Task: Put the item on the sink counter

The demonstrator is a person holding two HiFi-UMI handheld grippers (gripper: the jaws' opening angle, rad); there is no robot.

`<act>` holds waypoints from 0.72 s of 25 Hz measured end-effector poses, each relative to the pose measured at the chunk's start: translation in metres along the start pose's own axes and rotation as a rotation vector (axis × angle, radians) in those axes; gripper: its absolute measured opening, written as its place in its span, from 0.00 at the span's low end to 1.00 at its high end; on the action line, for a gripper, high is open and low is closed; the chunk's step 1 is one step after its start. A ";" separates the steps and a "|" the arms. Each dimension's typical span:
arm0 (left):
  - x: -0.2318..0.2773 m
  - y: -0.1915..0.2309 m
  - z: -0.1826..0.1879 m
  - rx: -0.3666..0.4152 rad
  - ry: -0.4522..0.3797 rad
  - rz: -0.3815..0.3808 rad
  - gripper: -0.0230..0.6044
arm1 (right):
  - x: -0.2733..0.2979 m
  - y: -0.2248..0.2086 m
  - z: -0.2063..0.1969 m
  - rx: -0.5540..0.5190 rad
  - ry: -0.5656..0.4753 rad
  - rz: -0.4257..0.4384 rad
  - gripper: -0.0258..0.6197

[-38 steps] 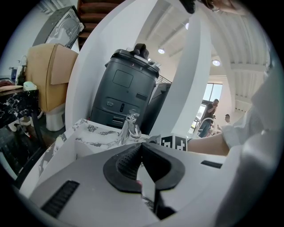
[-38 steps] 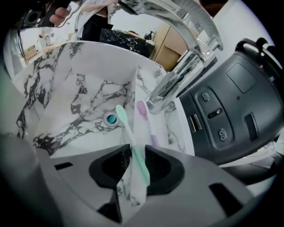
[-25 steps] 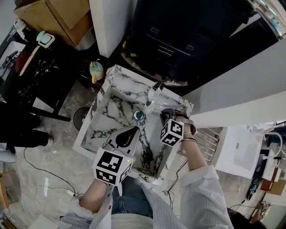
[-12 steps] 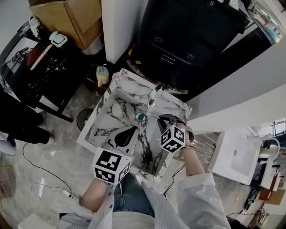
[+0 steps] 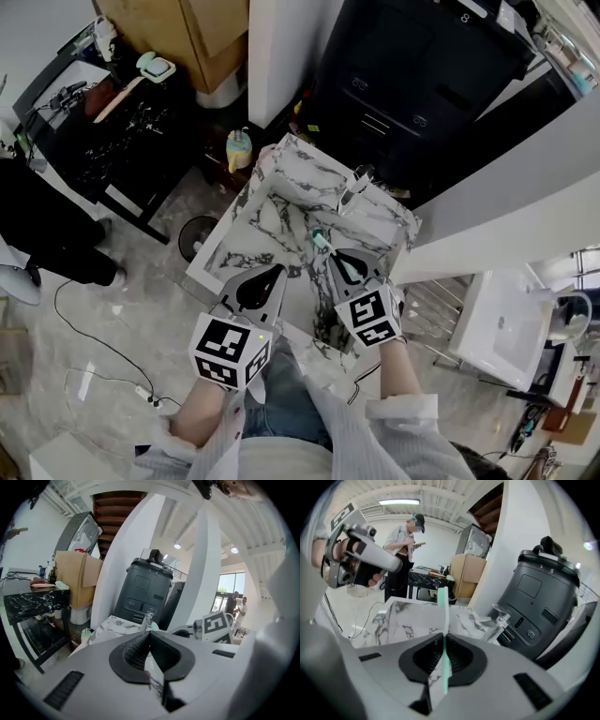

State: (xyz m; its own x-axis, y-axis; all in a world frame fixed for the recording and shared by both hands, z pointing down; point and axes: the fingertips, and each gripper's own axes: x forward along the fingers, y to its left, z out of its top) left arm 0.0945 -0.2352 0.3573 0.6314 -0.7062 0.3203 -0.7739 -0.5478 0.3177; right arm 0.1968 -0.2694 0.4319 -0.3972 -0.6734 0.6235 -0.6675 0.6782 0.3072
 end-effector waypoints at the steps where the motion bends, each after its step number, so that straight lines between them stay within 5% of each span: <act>1: -0.007 0.004 -0.002 -0.004 -0.002 0.008 0.06 | -0.005 0.007 0.008 0.019 -0.023 -0.003 0.09; 18: -0.180 0.033 -0.036 0.011 -0.049 0.032 0.06 | -0.073 0.173 0.104 0.080 -0.180 -0.045 0.09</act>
State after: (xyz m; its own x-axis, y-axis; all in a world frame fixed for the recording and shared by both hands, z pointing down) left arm -0.0422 -0.1103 0.3419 0.6032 -0.7444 0.2864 -0.7945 -0.5294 0.2976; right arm 0.0445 -0.1337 0.3649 -0.4672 -0.7492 0.4694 -0.7321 0.6255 0.2697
